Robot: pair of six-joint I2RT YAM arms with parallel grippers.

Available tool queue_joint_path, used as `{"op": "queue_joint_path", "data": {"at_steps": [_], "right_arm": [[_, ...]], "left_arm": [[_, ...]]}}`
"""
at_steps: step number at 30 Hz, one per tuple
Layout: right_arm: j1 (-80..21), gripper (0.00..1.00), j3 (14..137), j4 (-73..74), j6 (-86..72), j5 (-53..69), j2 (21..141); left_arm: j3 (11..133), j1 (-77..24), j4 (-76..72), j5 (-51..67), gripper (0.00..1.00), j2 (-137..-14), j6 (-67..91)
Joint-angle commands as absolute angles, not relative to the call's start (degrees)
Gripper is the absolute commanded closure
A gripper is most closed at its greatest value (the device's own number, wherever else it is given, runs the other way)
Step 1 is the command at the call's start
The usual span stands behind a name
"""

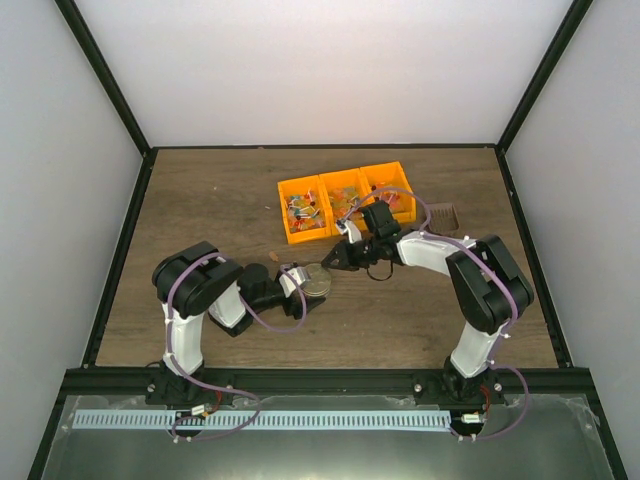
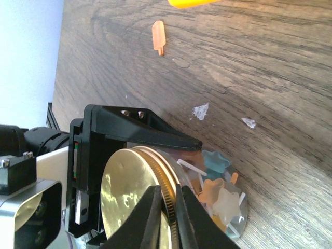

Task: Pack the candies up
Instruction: Screw the bottle lid onto the packing bottle.

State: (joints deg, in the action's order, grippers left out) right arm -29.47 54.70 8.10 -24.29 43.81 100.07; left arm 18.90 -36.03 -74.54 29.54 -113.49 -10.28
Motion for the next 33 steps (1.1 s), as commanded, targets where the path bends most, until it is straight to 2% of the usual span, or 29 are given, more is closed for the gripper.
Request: {"op": "queue_joint_path", "data": {"at_steps": [1, 5, 33], "right_arm": [[-31.02, 0.92, 53.69, 8.32, -24.57, 44.64, 98.86], [-31.62, 0.99, 50.43, 7.29, -25.38, 45.63, 97.37], [-40.85, 0.99, 31.57, -0.94, -36.26, 45.20, 84.85]], "left_arm": [[18.38, -35.86, -77.10, 29.42, 0.18, -114.48, -10.24], [18.37, -35.79, -77.19, 28.69, 0.18, -114.69, -9.86], [19.25, -35.51, -76.11, 27.89, 0.17, -115.04, -8.90]]}}
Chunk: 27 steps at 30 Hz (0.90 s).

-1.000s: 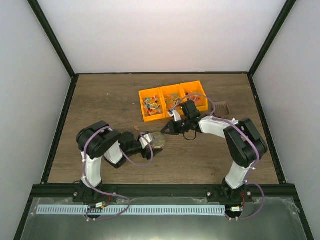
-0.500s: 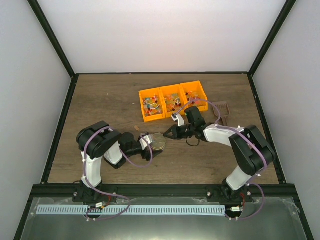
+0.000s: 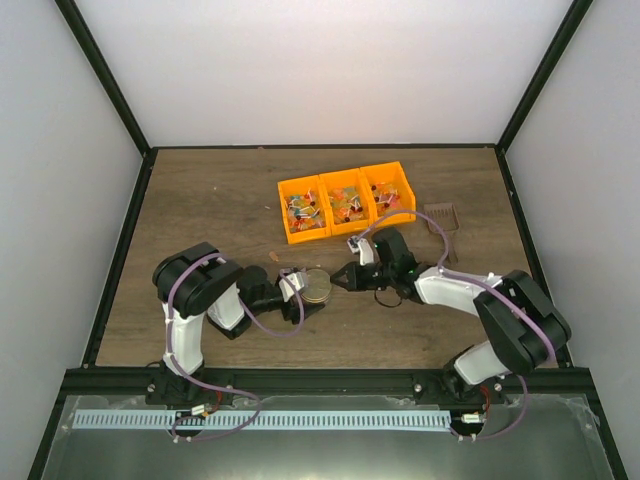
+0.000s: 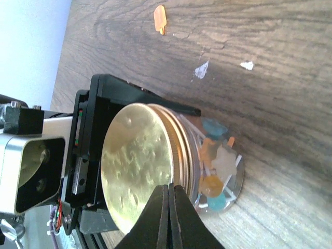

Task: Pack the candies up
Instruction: Screw the bottle lid onto the packing bottle.

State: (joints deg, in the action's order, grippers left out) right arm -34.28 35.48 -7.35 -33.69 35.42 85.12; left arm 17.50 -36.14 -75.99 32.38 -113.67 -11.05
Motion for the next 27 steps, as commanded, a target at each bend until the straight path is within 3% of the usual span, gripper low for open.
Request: {"op": "queue_joint_path", "data": {"at_steps": [1, 12, 18, 19, 20, 21, 22, 27], "right_arm": [[-41.25, 0.99, 31.19, -1.22, -36.70, 45.06, 84.56], [-40.32, 0.99, 34.31, 7.24, -33.51, 36.78, 78.91], [-33.95, 0.99, 37.66, 10.66, -35.70, 20.27, 69.98], [-32.74, 0.92, 37.62, 9.34, -35.91, 20.32, 69.33], [-31.47, 0.76, 37.80, 7.97, -35.28, 21.92, 69.62], [-30.71, 0.66, 38.46, 6.85, -33.79, 23.83, 70.61], [-30.38, 0.60, 39.85, 6.79, -31.72, 25.20, 72.29], [-30.32, 0.60, 47.32, 8.89, -25.80, 28.27, 82.15]], "left_arm": [[19.20, -35.53, -76.11, 27.86, 0.17, -115.14, -8.92], [18.48, -35.60, -77.01, 28.28, 0.17, -115.34, -8.37], [17.85, -35.77, -77.31, 27.96, 0.18, -114.97, -7.81], [17.84, -35.84, -77.44, 28.02, 0.18, -115.03, -7.67], [17.84, -35.86, -77.58, 28.03, 0.18, -115.12, -7.57], [17.84, -35.86, -77.60, 28.04, 0.18, -115.26, -7.58], [17.84, -35.86, -77.67, 28.06, 0.18, -115.35, -7.59], [17.93, -35.90, -77.65, 28.28, 0.19, -115.58, -7.64]]}}
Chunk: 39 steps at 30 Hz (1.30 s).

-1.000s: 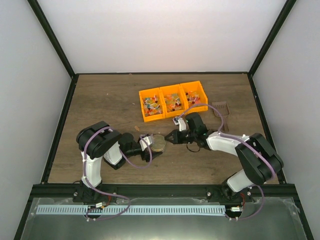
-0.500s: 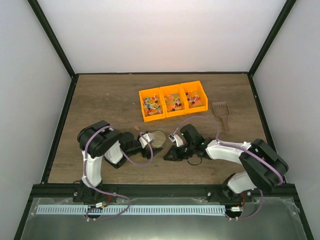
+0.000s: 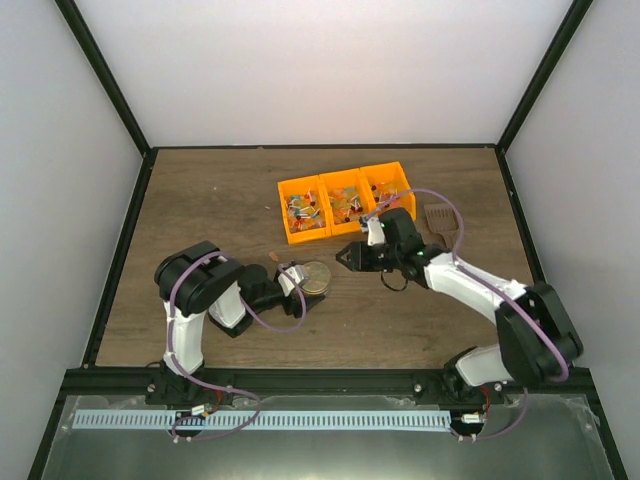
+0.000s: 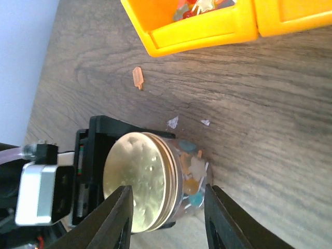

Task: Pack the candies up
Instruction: Screw the bottle lid onto the packing bottle.

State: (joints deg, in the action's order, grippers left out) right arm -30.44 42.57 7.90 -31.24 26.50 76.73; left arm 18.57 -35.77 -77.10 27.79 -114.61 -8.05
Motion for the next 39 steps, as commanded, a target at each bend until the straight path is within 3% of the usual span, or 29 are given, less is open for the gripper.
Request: {"op": "queue_joint_path", "data": {"at_steps": [1, 7, 12, 26, 30, 39], "right_arm": [[-30.32, 0.61, 47.96, 8.23, -25.12, 29.03, 83.17], [-30.45, 0.64, 50.65, 4.95, -22.20, 34.19, 89.56], [-30.95, 0.74, 52.36, 4.37, -20.59, 36.65, 93.63], [-33.76, 0.75, 52.63, 3.28, -20.62, 38.19, 96.70], [-33.97, 0.90, 51.10, 2.89, -20.83, 38.68, 96.81], [-35.26, 0.97, 45.77, 1.17, -22.24, 40.11, 94.52]], "left_arm": [[17.93, -35.90, -77.58, 28.37, 0.19, -115.50, -7.57], [18.06, -35.86, -77.15, 28.73, 0.19, -115.85, -7.72], [18.28, -35.85, -77.43, 28.91, 0.19, -116.56, -7.60], [18.46, -35.81, -76.88, 29.05, 0.19, -116.46, -7.74], [18.44, -35.86, -76.87, 29.07, 0.19, -116.34, -7.57], [18.63, -35.87, -76.90, 28.83, 0.19, -116.28, -7.38]]}}
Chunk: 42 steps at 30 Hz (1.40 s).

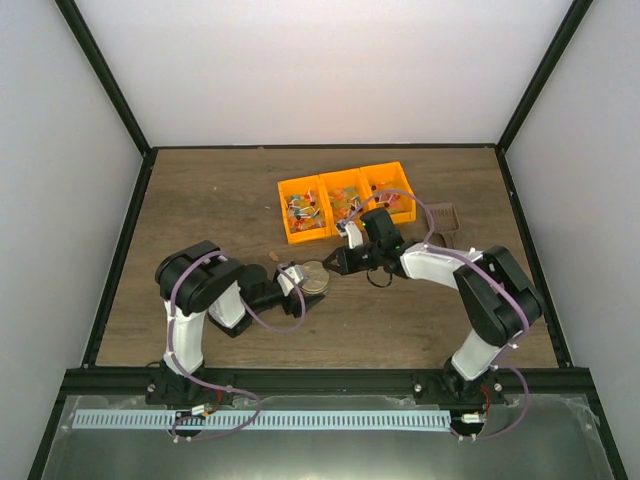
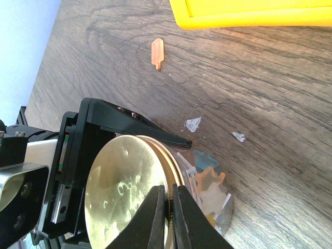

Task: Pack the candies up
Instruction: Screw the bottle lid onto the packing bottle.

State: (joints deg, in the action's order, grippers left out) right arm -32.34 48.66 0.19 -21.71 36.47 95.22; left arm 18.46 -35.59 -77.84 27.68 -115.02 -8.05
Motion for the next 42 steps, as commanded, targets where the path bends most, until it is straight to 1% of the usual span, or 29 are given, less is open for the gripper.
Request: {"op": "queue_joint_path", "data": {"at_steps": [1, 9, 16, 22, 34, 39, 40, 41, 42], "right_arm": [[-35.51, 0.97, 45.34, 0.88, -22.38, 40.36, 94.49], [-38.96, 0.97, 41.56, -0.80, -25.19, 41.52, 93.24], [-41.78, 0.98, 35.06, -3.61, -29.42, 41.88, 88.41], [-43.89, 0.99, 31.93, -3.85, -31.86, 40.54, 84.77], [-43.88, 0.99, 28.81, -0.60, -32.71, 39.36, 77.92], [-41.37, 0.99, 32.80, 4.29, -30.06, 36.16, 76.55], [-39.95, 0.98, 33.87, 5.19, -29.39, 36.10, 76.40], [-38.41, 0.93, 34.92, 5.79, -28.70, 36.00, 76.15], [-36.85, 0.84, 36.04, 6.21, -28.09, 35.66, 75.91]], "left_arm": [[18.71, -35.86, -76.86, 28.91, 0.19, -116.36, -7.25], [18.81, -35.86, -76.61, 28.66, 0.19, -116.28, -7.00], [18.98, -35.86, -76.36, 28.56, 0.19, -116.27, -6.77], [19.07, -35.86, -76.38, 28.56, 0.19, -116.37, -6.67], [19.25, -35.86, -76.40, 28.21, 0.19, -116.76, -5.91], [18.70, -35.95, -76.72, 28.59, 0.19, -116.57, -6.03], [18.64, -35.95, -76.68, 28.76, 0.19, -116.47, -6.05], [18.57, -35.95, -76.42, 28.94, 0.19, -116.32, -6.12], [18.55, -36.01, -76.23, 29.12, 0.19, -116.31, -6.17]]}}
